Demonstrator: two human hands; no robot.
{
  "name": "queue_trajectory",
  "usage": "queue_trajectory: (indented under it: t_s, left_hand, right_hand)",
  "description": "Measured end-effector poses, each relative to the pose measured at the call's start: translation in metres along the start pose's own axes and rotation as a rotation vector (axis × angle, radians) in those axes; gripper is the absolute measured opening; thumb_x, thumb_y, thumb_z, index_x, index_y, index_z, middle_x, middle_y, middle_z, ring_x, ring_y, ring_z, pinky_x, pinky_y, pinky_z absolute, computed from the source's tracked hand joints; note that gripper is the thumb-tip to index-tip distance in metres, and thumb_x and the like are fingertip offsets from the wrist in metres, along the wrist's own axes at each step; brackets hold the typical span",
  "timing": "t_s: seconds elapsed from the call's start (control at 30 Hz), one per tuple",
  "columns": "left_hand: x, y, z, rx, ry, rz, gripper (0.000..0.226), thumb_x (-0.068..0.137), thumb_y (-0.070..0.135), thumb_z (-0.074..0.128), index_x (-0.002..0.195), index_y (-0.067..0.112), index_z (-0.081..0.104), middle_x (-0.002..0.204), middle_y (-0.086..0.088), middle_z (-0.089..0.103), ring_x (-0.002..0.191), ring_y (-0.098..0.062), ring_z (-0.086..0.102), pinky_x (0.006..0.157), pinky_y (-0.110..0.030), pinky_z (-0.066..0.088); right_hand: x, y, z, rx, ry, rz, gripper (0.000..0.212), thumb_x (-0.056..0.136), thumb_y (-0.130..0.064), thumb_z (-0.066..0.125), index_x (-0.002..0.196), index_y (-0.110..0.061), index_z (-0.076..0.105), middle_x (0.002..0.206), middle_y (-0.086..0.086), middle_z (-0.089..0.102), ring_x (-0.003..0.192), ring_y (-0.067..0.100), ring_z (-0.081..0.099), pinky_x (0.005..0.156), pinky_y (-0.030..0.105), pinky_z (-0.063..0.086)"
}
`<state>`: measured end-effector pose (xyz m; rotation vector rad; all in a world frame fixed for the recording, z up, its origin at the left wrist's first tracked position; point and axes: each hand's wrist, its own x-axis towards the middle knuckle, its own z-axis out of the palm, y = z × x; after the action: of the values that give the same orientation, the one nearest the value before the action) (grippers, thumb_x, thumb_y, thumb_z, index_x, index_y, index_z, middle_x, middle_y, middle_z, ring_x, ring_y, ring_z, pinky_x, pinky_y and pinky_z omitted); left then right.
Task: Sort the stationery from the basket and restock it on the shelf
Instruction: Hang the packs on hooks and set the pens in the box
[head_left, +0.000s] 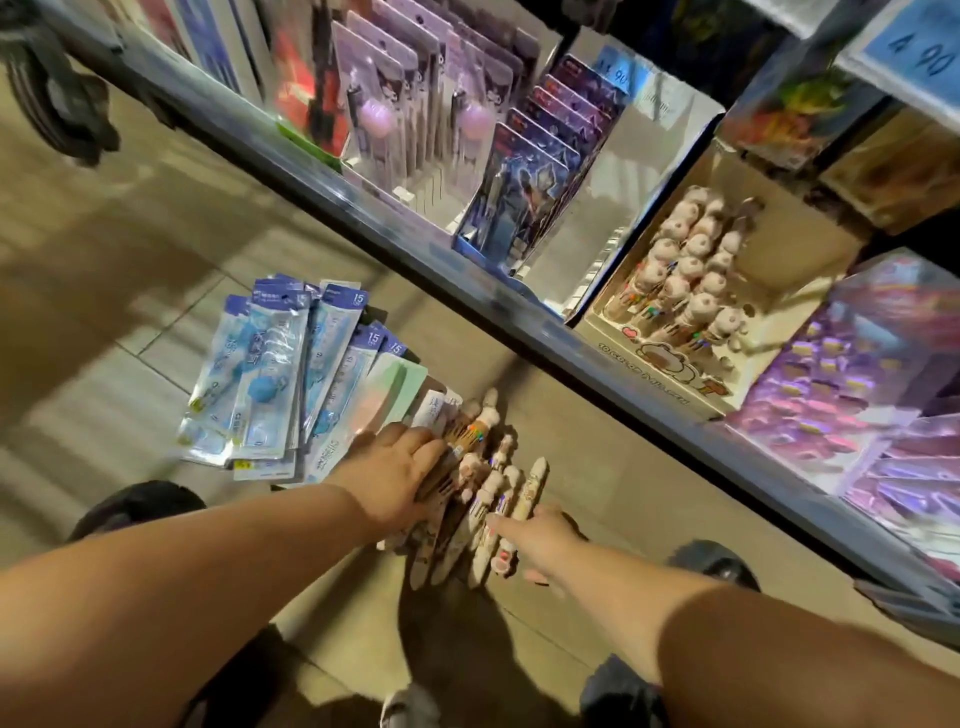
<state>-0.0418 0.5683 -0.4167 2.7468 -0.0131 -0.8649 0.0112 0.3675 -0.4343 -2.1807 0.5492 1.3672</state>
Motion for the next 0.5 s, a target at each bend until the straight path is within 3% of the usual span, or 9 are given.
queue_trajectory:
  t_s: [0.07, 0.1, 0.23, 0.33, 0.4, 0.5]
  left_hand:
    - [0.0, 0.003, 0.002, -0.025, -0.057, -0.016, 0.079, 0.092, 0.05, 0.054, 0.154, 0.022, 0.013, 0.156, -0.002, 0.019, 0.138, -0.024, 0.023, 0.111, -0.037, 0.031]
    - [0.001, 0.004, 0.003, -0.035, -0.072, -0.028, 0.08, 0.092, 0.049, 0.054, 0.154, 0.022, 0.011, 0.156, -0.002, 0.017, 0.138, -0.024, 0.024, 0.111, -0.037, 0.033]
    - [0.006, 0.01, 0.009, -0.071, -0.086, -0.071, 0.068, 0.1, 0.043, 0.041, 0.154, 0.021, 0.007, 0.155, -0.006, 0.018, 0.134, -0.028, 0.036, 0.107, -0.038, 0.039]
    - [0.008, 0.012, 0.007, -0.126, -0.087, -0.097, 0.062, 0.103, 0.034, 0.036, 0.155, 0.018, 0.006, 0.158, -0.007, 0.015, 0.133, -0.029, 0.041, 0.106, -0.037, 0.038]
    - [0.009, 0.012, 0.006, -0.148, -0.084, -0.098, 0.062, 0.103, 0.031, 0.037, 0.155, 0.017, 0.006, 0.158, -0.008, 0.017, 0.132, -0.029, 0.043, 0.104, -0.037, 0.039]
    - [0.011, 0.01, 0.005, -0.14, -0.083, -0.093, 0.062, 0.103, 0.032, 0.038, 0.154, 0.016, 0.007, 0.155, -0.011, 0.023, 0.129, -0.029, 0.045, 0.102, -0.036, 0.042]
  right_hand:
    - [0.006, 0.001, 0.009, 0.043, 0.026, 0.01, 0.055, 0.085, -0.036, 0.073, 0.124, -0.009, 0.045, 0.095, 0.0, 0.054, 0.069, 0.008, 0.049, 0.041, 0.015, 0.038]
    - [0.009, -0.001, 0.013, 0.068, 0.062, 0.006, 0.06, 0.082, -0.038, 0.075, 0.124, -0.007, 0.046, 0.099, 0.003, 0.057, 0.07, 0.011, 0.053, 0.039, 0.016, 0.037]
    - [0.016, -0.009, 0.018, 0.102, 0.141, 0.032, 0.08, 0.072, -0.048, 0.08, 0.13, -0.007, 0.043, 0.12, 0.009, 0.058, 0.102, 0.027, 0.058, 0.072, 0.026, 0.043]
    - [0.019, -0.011, 0.016, 0.142, 0.098, 0.009, 0.08, 0.073, -0.046, 0.081, 0.132, -0.006, 0.044, 0.12, 0.006, 0.057, 0.093, 0.021, 0.052, 0.072, 0.028, 0.043]
    - [0.021, -0.014, 0.016, 0.154, 0.075, 0.011, 0.09, 0.071, -0.048, 0.082, 0.138, -0.006, 0.041, 0.129, 0.009, 0.056, 0.097, 0.021, 0.052, 0.07, 0.029, 0.047]
    - [0.026, -0.017, 0.021, 0.185, 0.092, 0.021, 0.097, 0.057, -0.052, 0.088, 0.132, -0.008, 0.045, 0.122, 0.008, 0.059, 0.103, 0.024, 0.058, 0.082, 0.036, 0.053]
